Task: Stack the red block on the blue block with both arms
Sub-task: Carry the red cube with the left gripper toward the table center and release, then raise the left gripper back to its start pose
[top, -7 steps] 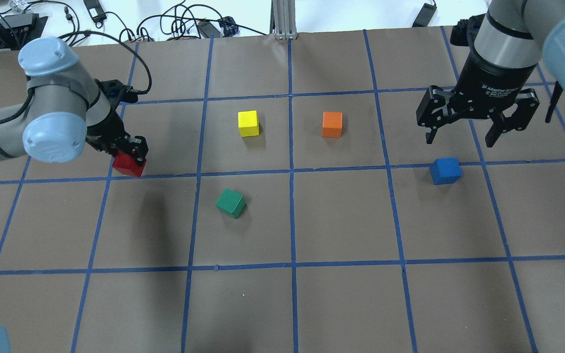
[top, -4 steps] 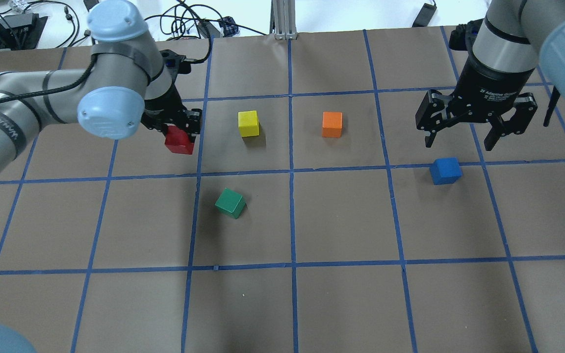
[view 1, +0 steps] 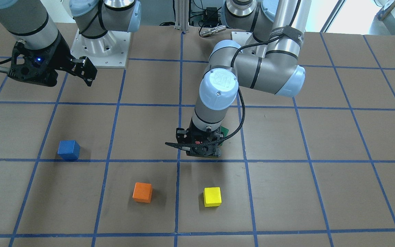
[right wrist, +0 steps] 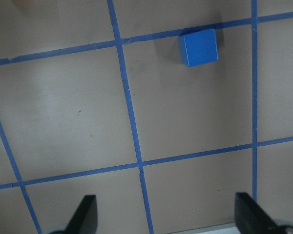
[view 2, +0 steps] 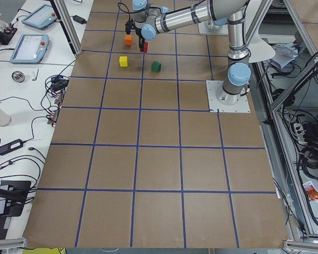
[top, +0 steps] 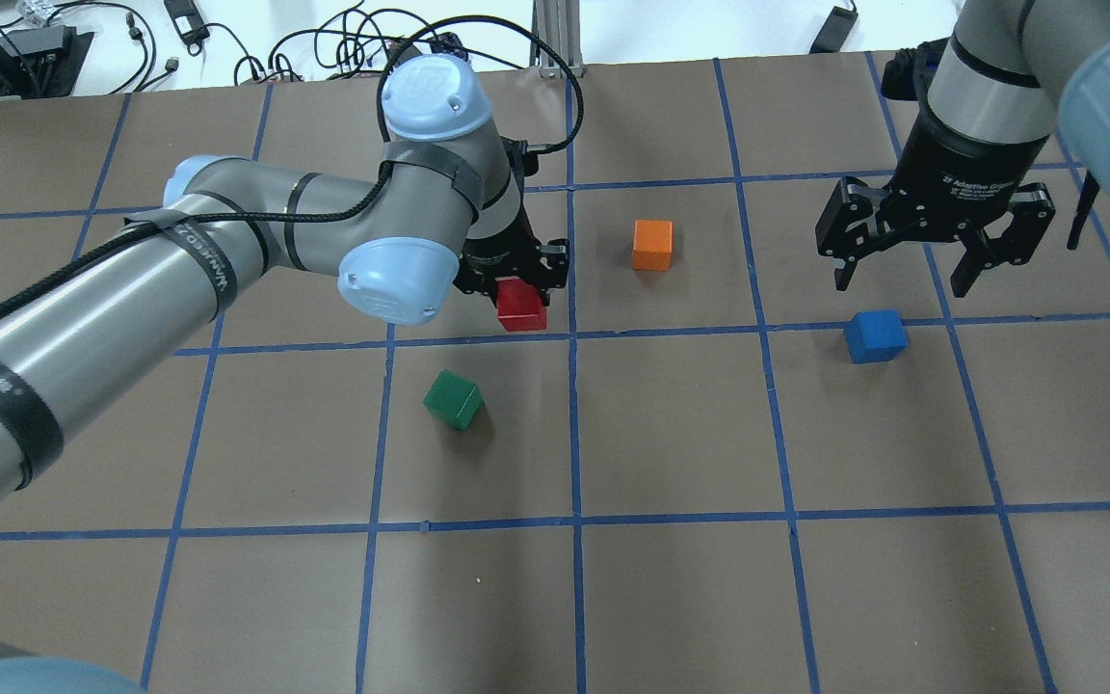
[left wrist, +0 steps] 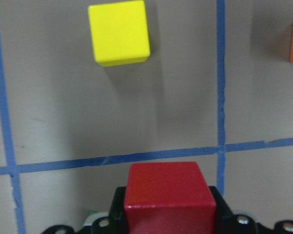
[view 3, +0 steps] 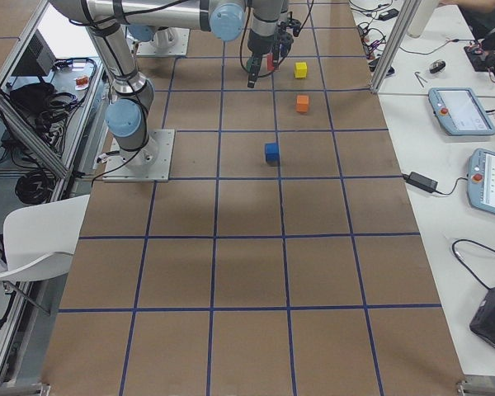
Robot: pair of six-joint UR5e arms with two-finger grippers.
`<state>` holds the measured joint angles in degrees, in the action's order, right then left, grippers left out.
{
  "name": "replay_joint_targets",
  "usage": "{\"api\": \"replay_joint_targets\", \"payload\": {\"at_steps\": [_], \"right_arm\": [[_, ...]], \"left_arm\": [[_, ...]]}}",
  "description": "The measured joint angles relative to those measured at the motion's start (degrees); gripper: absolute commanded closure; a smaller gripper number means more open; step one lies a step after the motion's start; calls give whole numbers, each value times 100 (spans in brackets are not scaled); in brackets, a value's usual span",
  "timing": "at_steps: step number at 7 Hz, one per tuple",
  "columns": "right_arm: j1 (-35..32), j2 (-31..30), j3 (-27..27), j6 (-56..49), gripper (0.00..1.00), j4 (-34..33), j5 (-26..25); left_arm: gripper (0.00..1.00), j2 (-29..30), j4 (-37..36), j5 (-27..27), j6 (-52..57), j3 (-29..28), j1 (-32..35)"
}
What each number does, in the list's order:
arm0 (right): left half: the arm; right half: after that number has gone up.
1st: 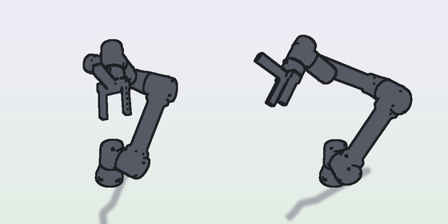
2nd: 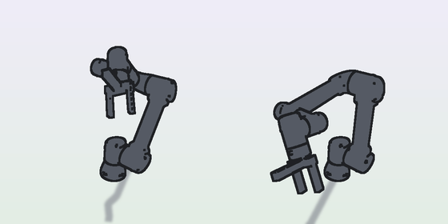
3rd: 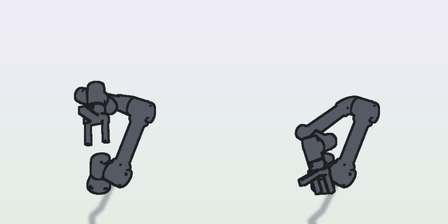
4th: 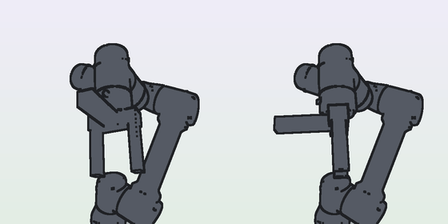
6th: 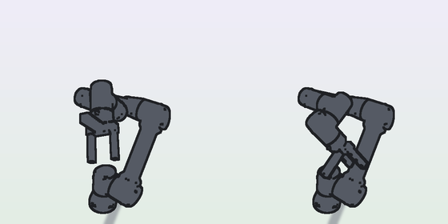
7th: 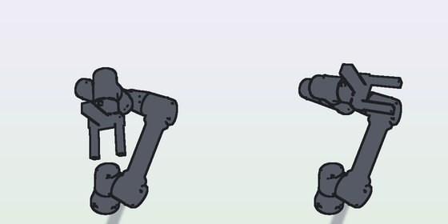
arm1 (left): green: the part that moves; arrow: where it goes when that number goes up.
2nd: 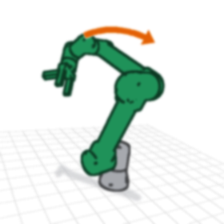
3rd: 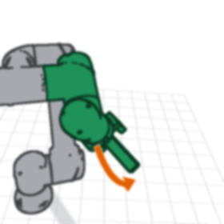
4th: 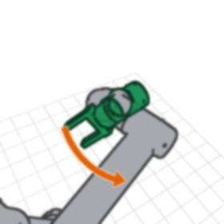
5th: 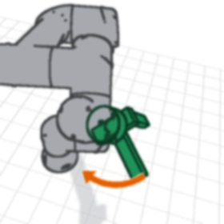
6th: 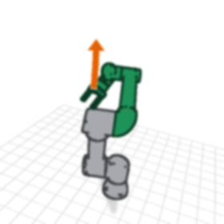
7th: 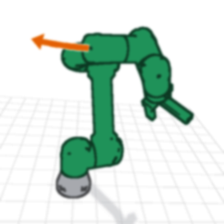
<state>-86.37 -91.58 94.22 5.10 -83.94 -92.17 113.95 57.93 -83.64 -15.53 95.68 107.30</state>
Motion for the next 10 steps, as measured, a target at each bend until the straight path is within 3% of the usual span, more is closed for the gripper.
{"api": "replay_joint_targets", "payload": {"at_steps": [2,3,4,5,10], "right_arm": [[3,5,0,0,0,-2,-1],[1,6,0,0,0,-2,1],[-1,4,2,0,0,6,0],[-2,3,6,0,0,13,-2],[1,0,58,12,0,4,-3]], "left_arm": [[86,265,-333,-1,-342,-1,243],[75,359,-407,-6,-415,-9,275],[48,446,-522,-7,-445,-17,291],[0,529,-616,-12,-450,-20,313],[0,569,-792,-156,-784,-52,300]]}}
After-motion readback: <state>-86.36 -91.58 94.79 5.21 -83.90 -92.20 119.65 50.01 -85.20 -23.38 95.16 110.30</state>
